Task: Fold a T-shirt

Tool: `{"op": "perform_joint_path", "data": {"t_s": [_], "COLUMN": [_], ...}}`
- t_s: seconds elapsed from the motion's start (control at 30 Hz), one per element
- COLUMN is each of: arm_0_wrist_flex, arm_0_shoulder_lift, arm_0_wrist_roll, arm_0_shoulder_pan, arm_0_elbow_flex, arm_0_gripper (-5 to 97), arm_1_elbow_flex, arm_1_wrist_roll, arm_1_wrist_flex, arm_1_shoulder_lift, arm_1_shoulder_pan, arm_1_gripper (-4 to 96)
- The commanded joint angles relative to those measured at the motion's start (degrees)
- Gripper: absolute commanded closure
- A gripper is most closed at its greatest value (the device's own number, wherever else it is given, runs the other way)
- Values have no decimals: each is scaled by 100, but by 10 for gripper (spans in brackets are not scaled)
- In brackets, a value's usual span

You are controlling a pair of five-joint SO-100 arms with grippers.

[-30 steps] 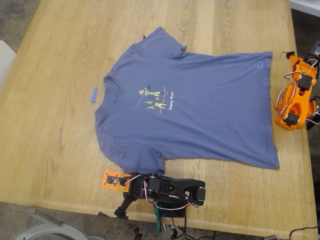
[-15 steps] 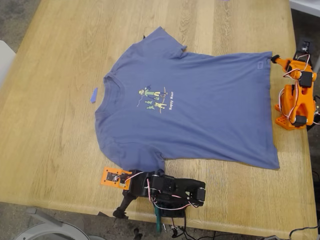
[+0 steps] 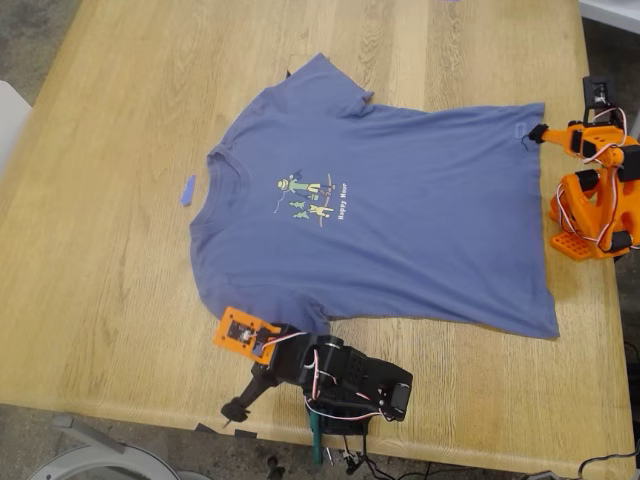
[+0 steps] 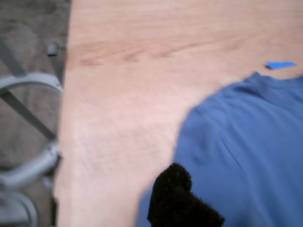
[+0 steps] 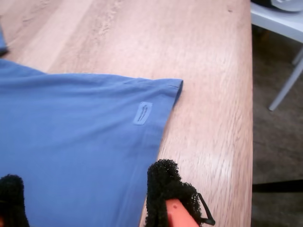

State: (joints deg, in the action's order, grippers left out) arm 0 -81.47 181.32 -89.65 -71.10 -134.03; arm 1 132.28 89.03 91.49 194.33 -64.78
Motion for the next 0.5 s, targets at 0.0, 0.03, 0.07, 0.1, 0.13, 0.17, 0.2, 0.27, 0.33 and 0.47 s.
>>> {"op": "perform_joint_path", "data": {"t_s": [0.0,0.03,0.07,0.1,0.13,0.17,0.2,0.27,0.33,0.47], "arm_0_wrist_flex": [-246,-369,-519,-677,-773,-870,-949,-976,-1037,-1310], "arm_0_shoulder_lift": [-721,-853,-967,-1072,-1134,-1187,-1248,-1362,-1529,-1854], "arm_0_wrist_roll": [-26,-53,-26,26,35,35,53,105,132,167], "arm_0_shoulder_pan": [413,527,650,756,861,967,1063,1248,1433,1837], "arm_0_elbow_flex": [1494,1696,1863,2013,2109,2188,2259,2355,2496,2751], "arm_0_gripper": [250,249,249,249,249,247,245,240,234,229], "arm_1_elbow_flex": [-765,-984,-1187,-1441,-1714,-1986,-2268,-2777,-3199,-3683], "arm_1_wrist_roll": [26,35,53,79,88,97,114,167,220,290], "arm_1_wrist_flex": [501,554,554,571,571,571,571,571,571,580], "arm_1_shoulder_lift": [-211,-299,-448,-668,-932,-1230,-1529,-2074,-2531,-3190], "arm_1_shoulder_pan": [352,466,589,694,809,905,1020,1301,1591,2355], "arm_1_gripper": [528,529,531,533,534,534,535,540,543,549]}}
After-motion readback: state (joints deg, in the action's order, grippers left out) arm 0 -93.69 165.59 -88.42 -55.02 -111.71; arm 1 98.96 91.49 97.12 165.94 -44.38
